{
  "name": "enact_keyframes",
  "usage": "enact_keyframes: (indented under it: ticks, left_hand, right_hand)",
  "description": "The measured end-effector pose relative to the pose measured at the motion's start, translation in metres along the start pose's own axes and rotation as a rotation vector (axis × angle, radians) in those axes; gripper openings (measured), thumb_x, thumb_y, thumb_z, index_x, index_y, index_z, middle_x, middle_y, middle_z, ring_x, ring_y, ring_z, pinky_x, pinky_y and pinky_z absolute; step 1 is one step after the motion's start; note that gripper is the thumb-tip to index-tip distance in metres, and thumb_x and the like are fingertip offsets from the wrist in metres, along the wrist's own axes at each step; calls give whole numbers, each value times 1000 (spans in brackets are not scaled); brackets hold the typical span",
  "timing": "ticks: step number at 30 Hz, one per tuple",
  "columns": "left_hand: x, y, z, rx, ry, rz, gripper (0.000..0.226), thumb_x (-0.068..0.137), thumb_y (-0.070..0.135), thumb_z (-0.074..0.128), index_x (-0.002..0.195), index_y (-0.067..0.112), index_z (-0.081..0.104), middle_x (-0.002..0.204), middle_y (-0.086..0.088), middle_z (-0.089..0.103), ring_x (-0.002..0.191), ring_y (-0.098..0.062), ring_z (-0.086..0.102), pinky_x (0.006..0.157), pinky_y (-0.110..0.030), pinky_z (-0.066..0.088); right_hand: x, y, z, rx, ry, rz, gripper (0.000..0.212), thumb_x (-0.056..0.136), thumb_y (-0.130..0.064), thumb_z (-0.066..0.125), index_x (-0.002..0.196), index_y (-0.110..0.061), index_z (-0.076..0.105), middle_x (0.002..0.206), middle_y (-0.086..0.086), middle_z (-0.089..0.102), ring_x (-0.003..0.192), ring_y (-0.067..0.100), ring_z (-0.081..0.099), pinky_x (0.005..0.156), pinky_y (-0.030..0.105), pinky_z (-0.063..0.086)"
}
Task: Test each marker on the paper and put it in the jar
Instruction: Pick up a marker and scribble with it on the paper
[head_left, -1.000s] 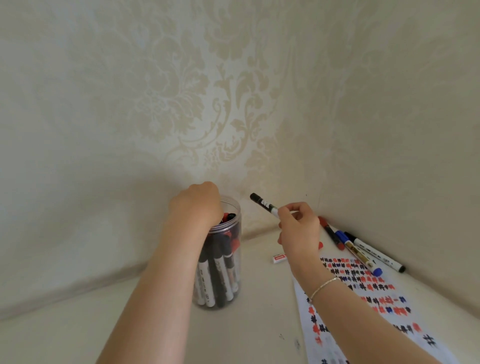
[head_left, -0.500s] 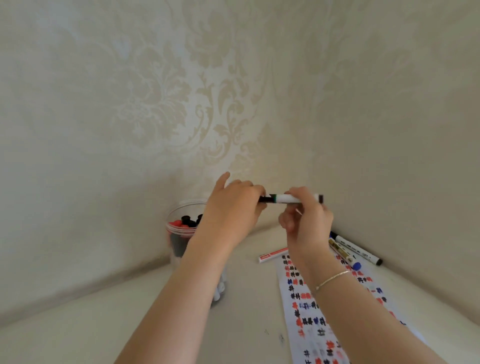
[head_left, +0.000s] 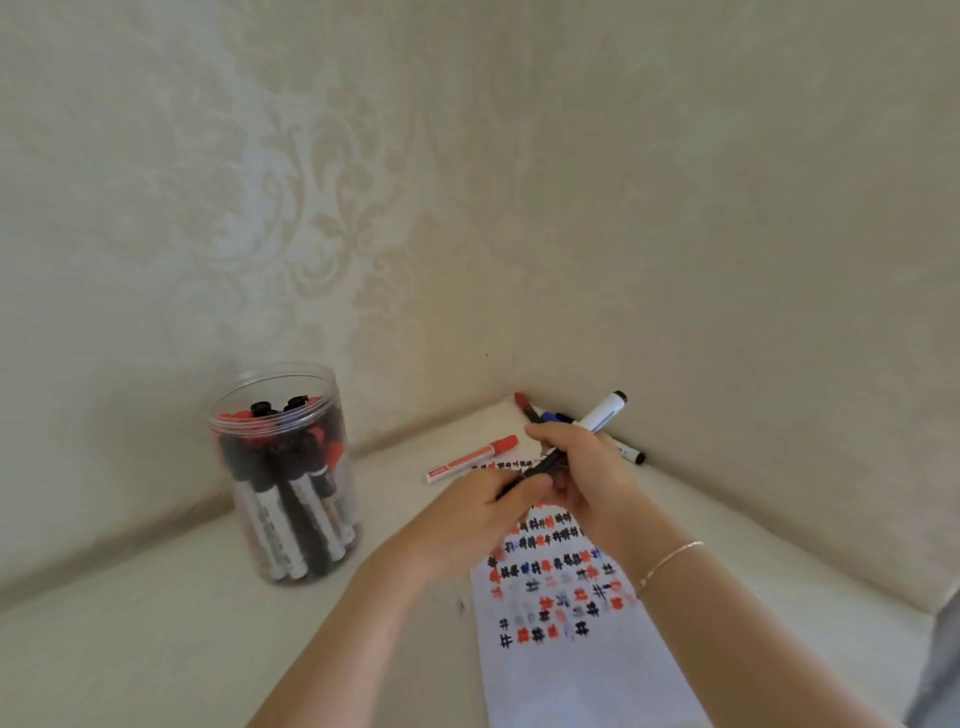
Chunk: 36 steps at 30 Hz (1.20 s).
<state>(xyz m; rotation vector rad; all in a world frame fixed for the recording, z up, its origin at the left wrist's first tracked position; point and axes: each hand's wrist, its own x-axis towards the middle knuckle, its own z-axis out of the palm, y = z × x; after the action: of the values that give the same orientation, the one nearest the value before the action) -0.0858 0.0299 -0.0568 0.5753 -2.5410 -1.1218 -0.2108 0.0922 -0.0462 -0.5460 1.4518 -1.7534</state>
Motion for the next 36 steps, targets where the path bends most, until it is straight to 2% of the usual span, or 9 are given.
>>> enact_keyframes:
  ticks: [3, 7, 10, 15, 22, 25, 29, 34, 36]
  left_hand:
    - [-4, -6, 15, 26, -15, -4, 44, 94, 54, 38, 89, 16, 61, 54, 14, 43, 54, -9, 45, 65, -40, 52]
    - [-3, 1, 29, -16, 14, 38, 20, 98, 40, 44, 82, 40, 56, 66, 19, 60, 60, 5, 58, 65, -13, 49]
    - [-2, 5, 31, -44, -2, 61, 19, 97, 39, 47, 90, 35, 64, 88, 15, 70, 82, 1, 66, 81, -18, 52]
    - [0, 5, 33, -29, -12, 59, 26, 95, 44, 49, 94, 25, 67, 77, 8, 67, 66, -5, 60, 63, -18, 47]
    - [-4, 4, 44, -148, -3, 32, 25, 101, 33, 42, 94, 31, 65, 90, 15, 69, 88, -6, 67, 90, -25, 51]
    - [-3, 0, 44, -203, -8, 2, 26, 101, 30, 42, 88, 34, 65, 90, 16, 69, 94, -2, 66, 98, -29, 48]
    - [2, -9, 42, -272, -41, -20, 23, 100, 30, 44, 98, 25, 67, 109, -3, 70, 106, -14, 64, 103, -36, 46]
    - [2, -13, 40, -414, -77, -34, 21, 100, 31, 45, 101, 31, 66, 110, 6, 69, 107, -1, 62, 100, -20, 43]
    - [6, -9, 39, -230, 8, 19, 23, 100, 30, 42, 96, 29, 64, 103, 10, 66, 94, 7, 60, 86, -7, 42]
  right_hand:
    - [-10, 1, -20, -79, -80, 51, 24, 75, -15, 77, 79, -9, 54, 64, 6, 50, 47, 14, 44, 42, 23, 39]
    - [-23, 12, -25, -228, -206, 68, 28, 78, -18, 76, 56, -13, 57, 52, 4, 49, 39, 13, 37, 37, 20, 33]
    - [-24, 16, -27, -146, -175, 52, 34, 79, -20, 74, 56, -11, 50, 46, 4, 39, 34, 12, 31, 33, 18, 29]
    - [-25, 13, -31, -210, -171, 9, 33, 80, -22, 74, 60, -10, 51, 43, 2, 45, 31, 9, 33, 34, 19, 28]
    - [-18, 19, -33, -175, -180, 59, 38, 84, -11, 68, 50, -10, 50, 41, 6, 38, 30, 13, 32, 50, 28, 50]
    - [-11, 25, -29, -100, -121, 54, 33, 82, -3, 64, 54, -9, 48, 40, 3, 41, 28, 10, 33, 63, 34, 45]
    - [-11, 27, -24, -76, -98, 15, 28, 81, 4, 61, 59, -7, 48, 42, -1, 44, 30, 5, 37, 38, 18, 39]
    - [-4, 28, -20, -72, -95, -9, 28, 78, 2, 65, 59, -9, 47, 54, 4, 47, 47, 14, 48, 52, 30, 47]
    - [3, 34, -12, -66, 37, 19, 24, 78, 3, 63, 66, -10, 46, 60, 4, 47, 52, 14, 47, 50, 26, 47]
